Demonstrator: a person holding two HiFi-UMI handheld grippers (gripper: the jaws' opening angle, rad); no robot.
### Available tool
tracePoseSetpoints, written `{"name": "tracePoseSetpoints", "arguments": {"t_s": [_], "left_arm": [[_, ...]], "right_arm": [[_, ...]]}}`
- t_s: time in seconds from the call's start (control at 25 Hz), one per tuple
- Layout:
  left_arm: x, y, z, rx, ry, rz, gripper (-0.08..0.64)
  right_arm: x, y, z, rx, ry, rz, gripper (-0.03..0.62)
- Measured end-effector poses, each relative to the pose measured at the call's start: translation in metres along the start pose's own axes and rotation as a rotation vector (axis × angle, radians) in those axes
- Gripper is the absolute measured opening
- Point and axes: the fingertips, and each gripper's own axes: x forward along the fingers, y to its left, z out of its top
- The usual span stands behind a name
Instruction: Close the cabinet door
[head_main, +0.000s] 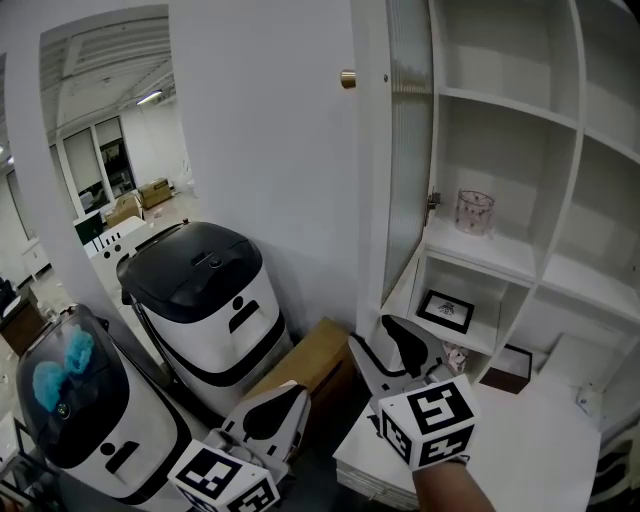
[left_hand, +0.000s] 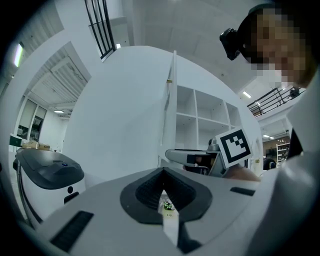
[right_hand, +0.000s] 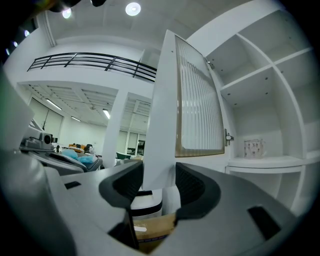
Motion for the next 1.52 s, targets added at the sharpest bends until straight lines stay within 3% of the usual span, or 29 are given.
{"name": "tracePoseSetpoints", "arguments": {"t_s": [0.4,0.56,0.8,1.12,1.52], "left_arm": [[0.023,-0.035,-0.002,0.008,0.01,-0.095,0.003],[0.031,-0.053,-0.001,0.013,0.009,-0.146,0.003],[0.046,-0.084,-0.003,0.016,0.013,-0.234,0.003],[0.075,-0.122,-0.011,0.013,0.026,-0.358,0.003],[0.121,-0.165,-0.015,0.002,0.041,-0.434,0.003]], "right_arm": [[-0.036,-0.022,-0.002,-0.003,0.009,-0.021,0.196],[-0.056,-0.036,-0.003,-0.021,0.022,-0.06,0.181],[-0.088,-0.06,-0.007,-0.039,0.042,-0.138,0.091],[-0.119,-0.116,-0.015,-0.026,0.06,-0.298,0.067],[-0.14,-0.177,-0.024,0.03,0.075,-0.339,0.071]]}}
